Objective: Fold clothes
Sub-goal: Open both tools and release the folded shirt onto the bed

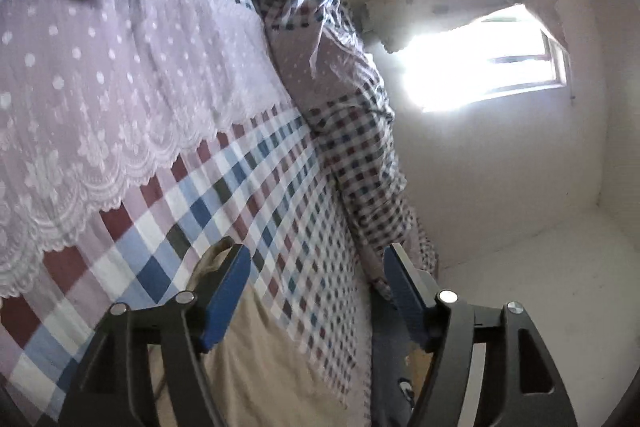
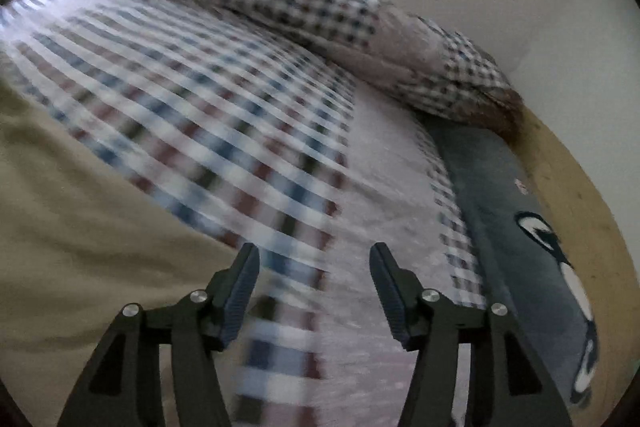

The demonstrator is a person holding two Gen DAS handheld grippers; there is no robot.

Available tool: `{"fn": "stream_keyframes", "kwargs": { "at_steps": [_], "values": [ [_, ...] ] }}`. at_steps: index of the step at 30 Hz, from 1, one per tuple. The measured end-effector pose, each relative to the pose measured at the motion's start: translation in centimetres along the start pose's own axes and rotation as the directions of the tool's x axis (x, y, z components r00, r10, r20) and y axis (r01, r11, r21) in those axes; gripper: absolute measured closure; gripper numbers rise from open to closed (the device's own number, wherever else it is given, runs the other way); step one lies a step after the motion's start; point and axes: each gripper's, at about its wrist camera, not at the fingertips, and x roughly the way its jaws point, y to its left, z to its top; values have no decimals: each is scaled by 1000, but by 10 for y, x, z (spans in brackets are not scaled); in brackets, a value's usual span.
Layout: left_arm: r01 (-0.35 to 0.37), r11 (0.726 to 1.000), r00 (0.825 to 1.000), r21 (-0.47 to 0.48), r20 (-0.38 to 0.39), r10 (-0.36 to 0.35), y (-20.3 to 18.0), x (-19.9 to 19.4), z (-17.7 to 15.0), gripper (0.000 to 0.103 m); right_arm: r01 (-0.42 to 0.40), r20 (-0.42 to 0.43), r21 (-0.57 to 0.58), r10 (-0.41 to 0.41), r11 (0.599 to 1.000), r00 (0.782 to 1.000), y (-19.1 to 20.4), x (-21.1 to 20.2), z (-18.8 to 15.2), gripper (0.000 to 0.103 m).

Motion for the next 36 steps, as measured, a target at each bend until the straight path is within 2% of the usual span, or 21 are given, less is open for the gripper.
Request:
{"fn": "stream_keyframes", "kwargs": {
  "at_steps": [4,9,13,17,22,25,26,31,36],
  "values": [
    [-49,995,999,88,-5,50,-5,-17,-2,31,-130,43,9,129,991,991,39,-29,11,37],
    [-135,965,990,226,-9,140,-4,-42,-25,29,-285,112,111,273,952,955,83,-70,18,36],
    [-180,935,978,305,-47,203,6,-70,-54,26,-356,167,217,325,909,931,110,-101,6,34],
    [-211,905,963,368,-80,257,21,-97,-81,25,-401,234,265,346,877,909,140,-134,-15,33],
    [-241,892,956,382,-68,287,44,-128,-100,25,-485,330,349,379,801,864,162,-164,-45,30],
    [-288,888,940,357,-70,333,64,-143,-110,25,-523,337,375,413,766,846,176,-173,-50,30],
    [-301,888,936,347,-73,345,71,-148,-113,25,-538,340,378,427,754,838,180,-175,-49,30],
    [-248,944,950,217,-136,281,102,-163,-133,25,-603,378,356,480,714,792,197,-188,-41,30],
    [-217,963,963,157,-129,238,117,-171,-146,25,-612,401,278,489,741,774,222,-198,-33,30]
  ]
}}
